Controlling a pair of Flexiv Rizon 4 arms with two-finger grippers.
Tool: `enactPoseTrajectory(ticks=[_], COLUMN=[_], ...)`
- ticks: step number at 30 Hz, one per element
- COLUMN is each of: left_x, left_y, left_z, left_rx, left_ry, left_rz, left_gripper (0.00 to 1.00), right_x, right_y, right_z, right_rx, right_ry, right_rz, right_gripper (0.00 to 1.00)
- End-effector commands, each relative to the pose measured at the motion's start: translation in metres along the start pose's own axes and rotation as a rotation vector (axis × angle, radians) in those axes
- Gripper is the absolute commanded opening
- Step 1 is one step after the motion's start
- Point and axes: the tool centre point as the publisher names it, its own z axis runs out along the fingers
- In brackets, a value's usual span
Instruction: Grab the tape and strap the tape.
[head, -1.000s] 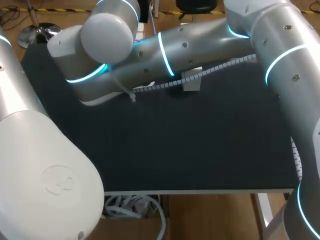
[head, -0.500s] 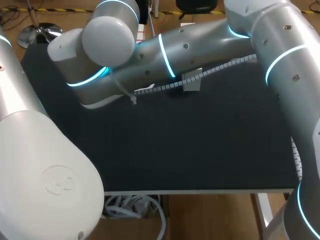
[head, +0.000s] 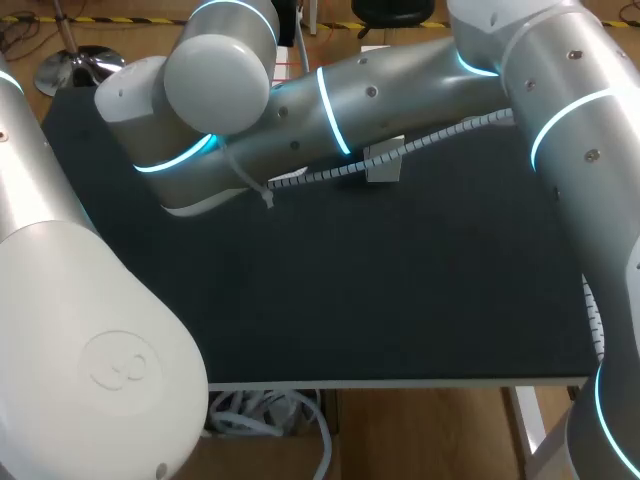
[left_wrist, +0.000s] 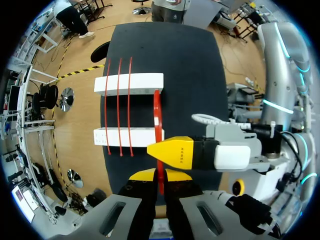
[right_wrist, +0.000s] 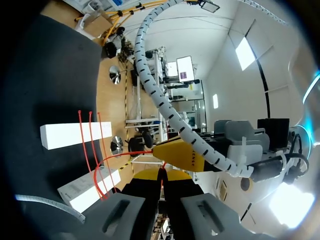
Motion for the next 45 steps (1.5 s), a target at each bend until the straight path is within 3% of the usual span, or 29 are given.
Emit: enactPoseTrajectory(ticks=[1, 41, 45], left_x=[-0.0003, -0.0003, -0.0003], left_y=[-0.0009, -0.0009, -0.0009], left_z=[-0.0011, -0.0011, -0.0011], left_rx=[-0.002, -0.002, -0.002], left_ry=[0.002, 0.002, 0.002], left_rz=[0.000, 0.000, 0.000], left_gripper=[0.00, 0.00, 0.00], right_x=[-0.0016, -0.0017, -0.0015], right_y=[0.0049, 0.0085, 0.0066], right_z=[0.0006, -0.0028, -0.0033], right_rx=[0.001, -0.043, -0.046], right_ry=[0.003, 0.012, 0.016], right_rz=[-0.006, -0.028, -0.024], right_gripper=[0.00, 0.01, 0.55])
